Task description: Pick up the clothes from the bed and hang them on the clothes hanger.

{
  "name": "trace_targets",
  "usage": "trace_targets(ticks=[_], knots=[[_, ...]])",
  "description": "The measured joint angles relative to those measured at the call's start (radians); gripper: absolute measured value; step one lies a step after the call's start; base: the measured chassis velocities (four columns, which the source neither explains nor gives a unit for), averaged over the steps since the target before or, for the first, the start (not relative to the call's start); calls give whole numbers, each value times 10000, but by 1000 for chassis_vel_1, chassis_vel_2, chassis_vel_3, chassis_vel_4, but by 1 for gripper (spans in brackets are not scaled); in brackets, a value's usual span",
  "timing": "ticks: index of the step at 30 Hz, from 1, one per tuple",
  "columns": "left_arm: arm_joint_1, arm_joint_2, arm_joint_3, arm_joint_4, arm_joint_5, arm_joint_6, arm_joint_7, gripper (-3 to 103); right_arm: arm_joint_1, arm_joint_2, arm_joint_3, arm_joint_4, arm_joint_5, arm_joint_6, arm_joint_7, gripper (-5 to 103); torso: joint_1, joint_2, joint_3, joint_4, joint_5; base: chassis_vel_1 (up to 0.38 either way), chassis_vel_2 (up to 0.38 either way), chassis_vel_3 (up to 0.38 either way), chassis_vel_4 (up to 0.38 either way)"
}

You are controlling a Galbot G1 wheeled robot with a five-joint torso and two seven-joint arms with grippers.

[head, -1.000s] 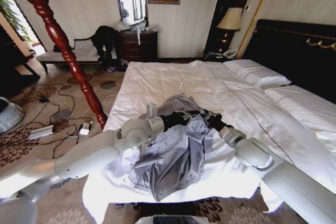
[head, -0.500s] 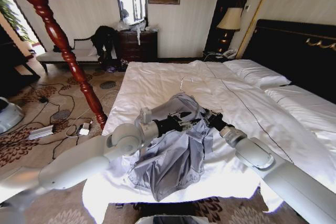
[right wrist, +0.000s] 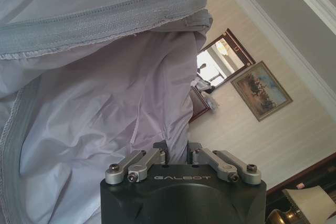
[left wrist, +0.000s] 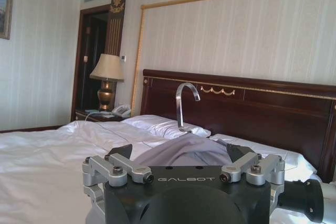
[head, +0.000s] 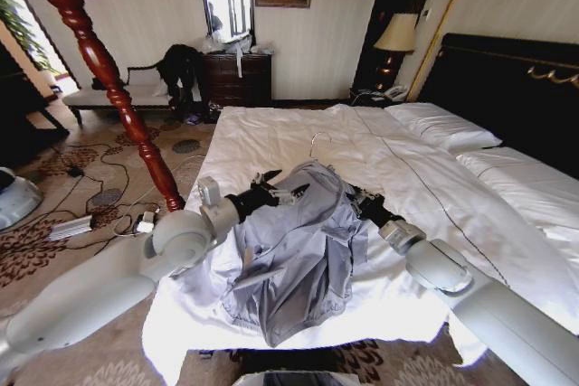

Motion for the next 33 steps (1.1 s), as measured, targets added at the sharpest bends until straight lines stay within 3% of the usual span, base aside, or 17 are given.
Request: trace_targets(ticks=[6,12,14,21,27,33], knots=[[-96,274,60,-90,-392,121,396,102,87,-97,94,70,-311,189,44,17,0,0,-1,-1,0,0,0,0,0],[-71,500,197,230,-426,223,910,96,170,-92,76,75,-567,380,44,17,0,0,0,3,0,0,0,0,0],[-88,525,370,551,-445,255,1043,81,172,-16,25,-9,-812,542,44,17,0,0,0,0,1,0,0,0,0],[-221,316,647,1006,-411,381,1312,76,292,169,-93,-248,-1751,1119,12,17,0,0,0,0,2,0,0,0,0],[-600,114,1053,1230,-376,604,1586,73,437,106,-199,-293,-1910,1379,-18,17,0,0,0,0,1,0,0,0,0],[-1134,-103,1607,1606,-186,710,1690,59,436,186,-259,-304,-2109,1533,-38,17,1,0,1,0,2,0,0,0,0]])
